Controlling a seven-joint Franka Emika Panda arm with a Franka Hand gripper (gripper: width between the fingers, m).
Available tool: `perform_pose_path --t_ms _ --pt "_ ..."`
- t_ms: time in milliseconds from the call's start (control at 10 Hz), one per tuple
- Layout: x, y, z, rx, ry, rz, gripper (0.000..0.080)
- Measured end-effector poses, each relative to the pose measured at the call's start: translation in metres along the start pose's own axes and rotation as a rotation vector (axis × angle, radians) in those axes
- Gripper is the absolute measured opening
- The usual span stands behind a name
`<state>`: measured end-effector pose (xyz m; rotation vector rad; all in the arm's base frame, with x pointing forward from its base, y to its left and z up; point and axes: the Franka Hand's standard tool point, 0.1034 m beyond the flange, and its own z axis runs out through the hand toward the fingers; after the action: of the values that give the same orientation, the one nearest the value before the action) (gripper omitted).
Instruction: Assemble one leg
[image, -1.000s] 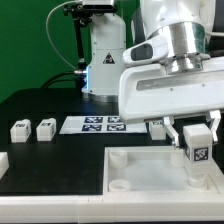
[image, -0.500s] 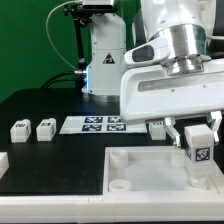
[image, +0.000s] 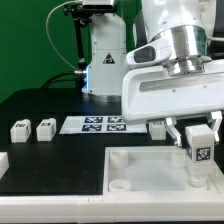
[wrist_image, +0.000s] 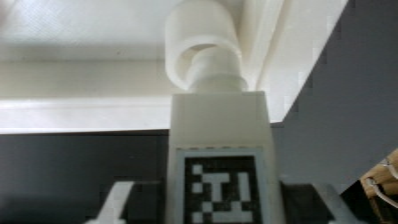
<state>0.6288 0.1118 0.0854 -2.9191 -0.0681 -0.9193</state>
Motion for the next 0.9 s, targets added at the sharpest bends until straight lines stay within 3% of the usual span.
perform_pose_path --t_ms 300,800,900 --pt "-0.0088 0.0014 0.0070 -0.003 -0.003 -0.002 0.0292" --pt "-0.0082 0.0003 0.0079 -0.003 0.001 -0.008 0.0292" --pt "-0.0102 0.0003 0.0087 -0.003 -0.007 -0.009 0.0366"
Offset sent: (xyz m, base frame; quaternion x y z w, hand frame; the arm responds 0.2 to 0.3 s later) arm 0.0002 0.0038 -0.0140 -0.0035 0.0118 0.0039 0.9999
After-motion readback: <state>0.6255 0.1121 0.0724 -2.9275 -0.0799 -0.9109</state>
